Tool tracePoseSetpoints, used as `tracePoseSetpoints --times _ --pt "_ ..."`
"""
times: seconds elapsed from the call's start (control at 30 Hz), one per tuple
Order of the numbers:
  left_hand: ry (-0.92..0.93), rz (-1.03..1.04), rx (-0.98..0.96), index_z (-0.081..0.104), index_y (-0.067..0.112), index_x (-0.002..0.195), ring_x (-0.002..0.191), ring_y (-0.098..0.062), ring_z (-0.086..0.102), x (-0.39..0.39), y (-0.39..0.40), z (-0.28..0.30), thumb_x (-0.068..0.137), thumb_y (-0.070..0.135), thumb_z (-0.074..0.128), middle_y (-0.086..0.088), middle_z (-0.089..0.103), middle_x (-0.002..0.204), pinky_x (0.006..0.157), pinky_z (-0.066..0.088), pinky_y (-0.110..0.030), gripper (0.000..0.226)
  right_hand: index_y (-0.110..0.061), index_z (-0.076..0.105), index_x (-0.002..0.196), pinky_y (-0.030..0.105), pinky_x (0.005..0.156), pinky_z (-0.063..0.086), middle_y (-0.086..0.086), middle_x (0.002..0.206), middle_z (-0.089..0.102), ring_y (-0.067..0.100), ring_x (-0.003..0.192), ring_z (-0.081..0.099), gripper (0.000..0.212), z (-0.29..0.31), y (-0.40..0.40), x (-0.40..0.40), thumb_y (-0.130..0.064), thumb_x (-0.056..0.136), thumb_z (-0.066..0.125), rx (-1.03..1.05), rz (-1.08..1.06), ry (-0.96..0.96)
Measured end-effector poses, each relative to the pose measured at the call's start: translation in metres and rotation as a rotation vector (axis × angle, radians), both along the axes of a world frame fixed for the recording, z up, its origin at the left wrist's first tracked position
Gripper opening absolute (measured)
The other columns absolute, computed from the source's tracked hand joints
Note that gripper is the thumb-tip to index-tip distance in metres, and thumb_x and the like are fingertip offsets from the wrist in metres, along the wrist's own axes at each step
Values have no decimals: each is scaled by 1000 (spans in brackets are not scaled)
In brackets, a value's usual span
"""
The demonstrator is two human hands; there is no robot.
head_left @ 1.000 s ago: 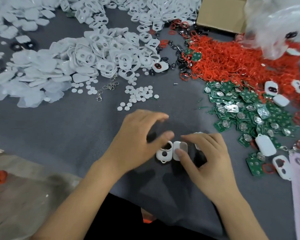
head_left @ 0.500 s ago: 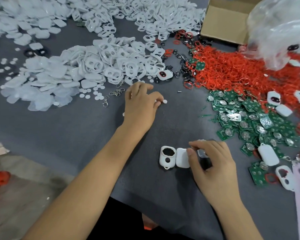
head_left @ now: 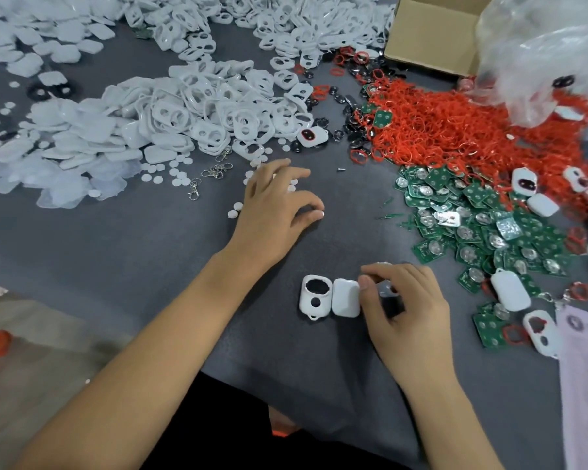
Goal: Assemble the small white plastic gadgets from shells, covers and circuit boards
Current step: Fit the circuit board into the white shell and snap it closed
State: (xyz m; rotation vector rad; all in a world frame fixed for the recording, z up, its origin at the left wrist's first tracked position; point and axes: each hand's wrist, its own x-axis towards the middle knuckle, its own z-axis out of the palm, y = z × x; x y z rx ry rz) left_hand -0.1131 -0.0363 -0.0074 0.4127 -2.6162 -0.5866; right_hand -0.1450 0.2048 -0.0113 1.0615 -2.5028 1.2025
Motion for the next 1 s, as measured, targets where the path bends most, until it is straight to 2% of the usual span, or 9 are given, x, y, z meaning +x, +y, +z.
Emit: tracePoseSetpoints --times 0.13,0.23,0.3,0.43,0.57,0.6,0.73,0.9,1.0 --pt "28 -203 58 83 27 101 142 -30 41 22 11 -3 91 31 80 0 62 139 117 34 -48 12 -24 72 98 13 82 40 -16 92 65 10 90 54 12 0 1 1 -29 97 61 -17 -18 -16" --pt "13 -204 96 82 31 104 143 -27 40 39 13 -4 91 36 77 4 60 141 117 34 -48 14 -23 72 102 13 81 41 -20 93 63 8 93 54 18 0 2 3 -33 97 59 -24 -43 -38" --pt "11 -214 94 82 33 108 141 -25 42 52 15 -6 93 41 72 7 61 140 114 37 -49 20 -22 72 104 19 80 44 -25 94 60 8 94 55 20 0 2 3 -35 97 58 -37 -61 -60" --pt "56 -217 41 80 25 119 128 -28 57 66 21 -11 97 22 73 5 71 128 101 48 -51 23 -23 72 106 24 75 47 -32 100 59 10 92 59 17 2 1 5 -32 96 61 -44 -78 -105" --pt "25 -181 92 72 22 132 118 -19 60 66 25 -4 103 13 64 10 71 123 100 46 -46 31 -26 73 102 8 69 41 -18 86 61 6 78 60 11 5 1 5 -19 97 67 -68 -158 -166" --pt "18 -172 105 71 23 133 117 -18 60 66 26 -2 105 13 61 10 71 123 100 46 -46 31 -28 73 101 9 67 40 -17 82 60 7 76 59 11 6 1 5 -24 97 64 -74 -185 -169" --pt "20 -145 97 72 24 128 114 -16 61 65 29 0 106 17 59 11 72 118 99 46 -44 27 -32 73 112 33 69 43 -9 79 61 18 79 58 27 6 7 -4 -36 95 52 20 -360 -147" --pt "22 -109 84 74 21 121 103 -20 60 47 30 4 106 15 57 10 71 107 93 47 -46 23 -33 68 130 34 64 37 6 88 71 33 86 66 33 4 13 -17 -29 101 52 167 -515 -103" --pt "-3 -106 103 73 22 121 97 -21 59 34 33 5 107 16 55 10 67 100 91 45 -45 24 -28 69 131 36 64 39 5 100 75 34 94 66 35 5 10 -15 -22 99 57 256 -542 -20"
